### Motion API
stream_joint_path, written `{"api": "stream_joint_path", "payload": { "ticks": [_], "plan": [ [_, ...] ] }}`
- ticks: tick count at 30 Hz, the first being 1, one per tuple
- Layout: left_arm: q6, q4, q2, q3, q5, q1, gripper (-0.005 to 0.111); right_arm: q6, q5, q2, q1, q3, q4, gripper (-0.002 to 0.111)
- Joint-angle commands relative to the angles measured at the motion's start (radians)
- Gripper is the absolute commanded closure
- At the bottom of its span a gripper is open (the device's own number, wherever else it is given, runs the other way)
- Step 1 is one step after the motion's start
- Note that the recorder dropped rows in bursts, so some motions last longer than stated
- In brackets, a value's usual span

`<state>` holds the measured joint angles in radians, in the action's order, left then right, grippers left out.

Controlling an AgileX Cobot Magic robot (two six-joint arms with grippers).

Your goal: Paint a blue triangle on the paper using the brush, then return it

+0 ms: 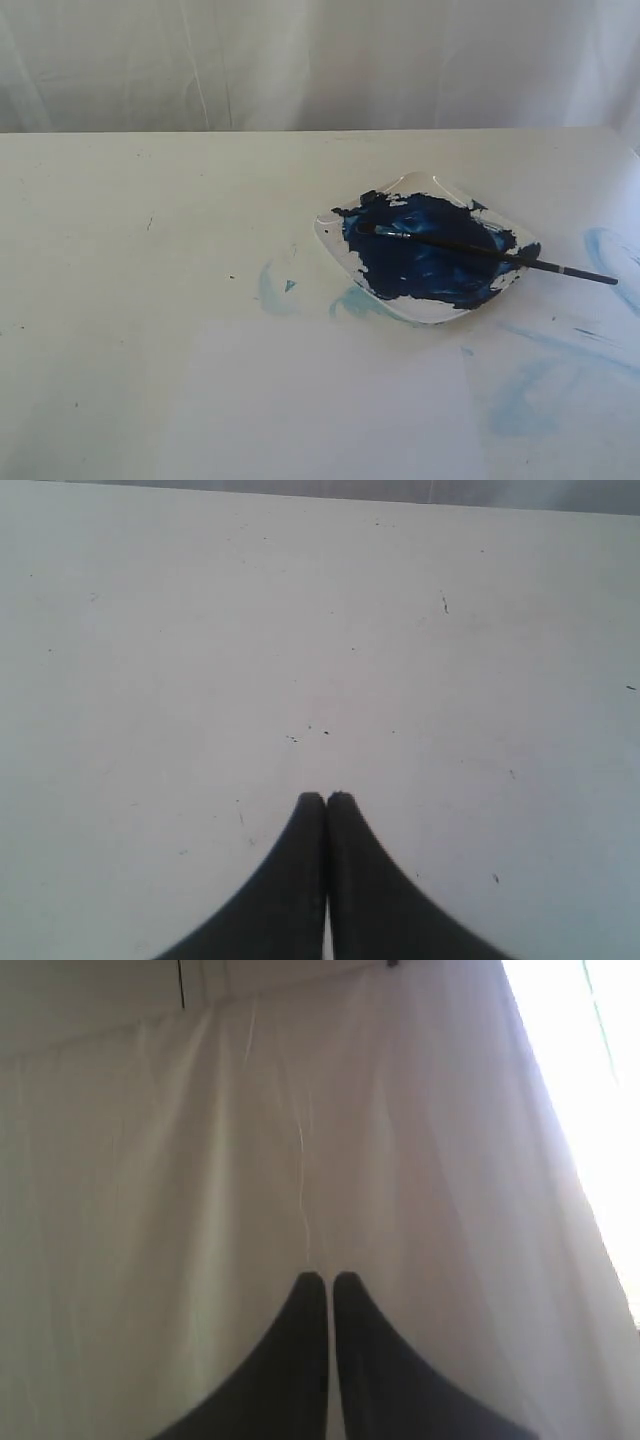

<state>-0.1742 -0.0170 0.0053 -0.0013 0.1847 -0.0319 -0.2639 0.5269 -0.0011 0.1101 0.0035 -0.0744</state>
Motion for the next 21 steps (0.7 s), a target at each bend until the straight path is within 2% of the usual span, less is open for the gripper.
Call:
{"api": "stream_joint_path", "payload": {
  "ticks": [1, 4, 6, 10, 21],
  "plan": [
    [-0.007, 0.0, -0.005, 0.001, -0.005, 0.009, 0.107, -0.05, 0.086, 0.001, -0.004, -0.004, 0.185, 0.105],
    [-0.007, 0.0, -0.005, 0.001, -0.005, 0.009, 0.107, -0.211, 0.111, 0.001, -0.004, -0.004, 0.555, 0.105],
    [-0.007, 0.0, -0.005, 0.001, -0.005, 0.009, 0.107, -0.262, 0.051, 0.004, -0.004, -0.004, 0.621, 0.105],
    [-0.007, 0.0, -0.005, 0.001, -0.005, 0.009, 0.107, -0.353, 0.046, 0.131, -0.004, -0.055, 0.556, 0.105],
    [-0.007, 0.0, -0.005, 0.001, -0.005, 0.009, 0.107, -0.425, 0.057, 0.758, 0.0, -0.464, 0.123, 0.105]
  ]
}}
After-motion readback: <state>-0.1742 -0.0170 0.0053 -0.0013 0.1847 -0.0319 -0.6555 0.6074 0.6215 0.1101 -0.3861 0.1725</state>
